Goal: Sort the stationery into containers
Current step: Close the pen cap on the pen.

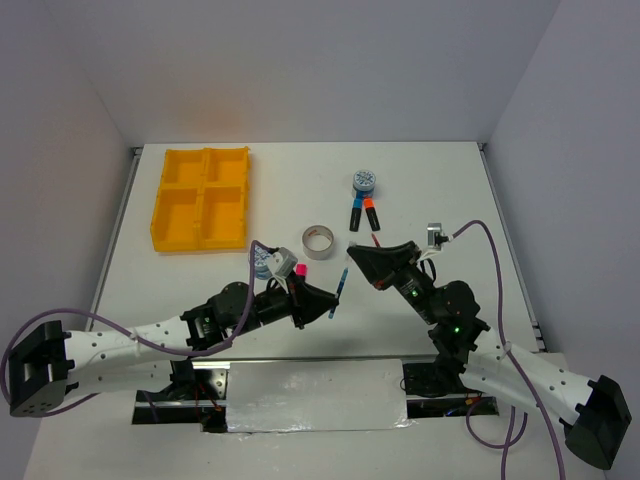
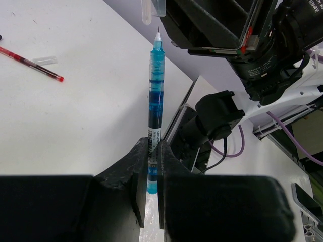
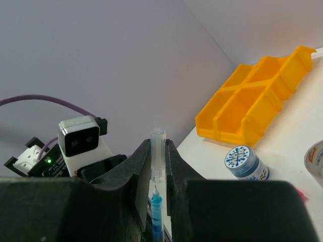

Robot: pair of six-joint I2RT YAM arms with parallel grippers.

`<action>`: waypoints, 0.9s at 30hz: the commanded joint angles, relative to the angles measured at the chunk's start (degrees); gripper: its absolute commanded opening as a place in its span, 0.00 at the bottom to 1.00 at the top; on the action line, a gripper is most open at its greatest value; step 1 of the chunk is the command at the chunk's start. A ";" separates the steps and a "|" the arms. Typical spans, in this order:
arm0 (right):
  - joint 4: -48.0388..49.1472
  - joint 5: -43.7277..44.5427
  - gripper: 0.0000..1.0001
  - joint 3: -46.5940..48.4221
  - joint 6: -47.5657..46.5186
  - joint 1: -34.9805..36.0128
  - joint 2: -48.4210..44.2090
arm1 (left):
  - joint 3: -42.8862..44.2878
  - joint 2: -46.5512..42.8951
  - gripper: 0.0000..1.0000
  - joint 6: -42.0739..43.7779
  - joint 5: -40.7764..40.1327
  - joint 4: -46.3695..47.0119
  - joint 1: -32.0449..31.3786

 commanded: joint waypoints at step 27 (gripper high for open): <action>3.28 -1.95 0.00 -1.54 1.41 0.24 -1.09 | 1.05 -0.27 0.00 1.44 -0.05 4.71 -0.25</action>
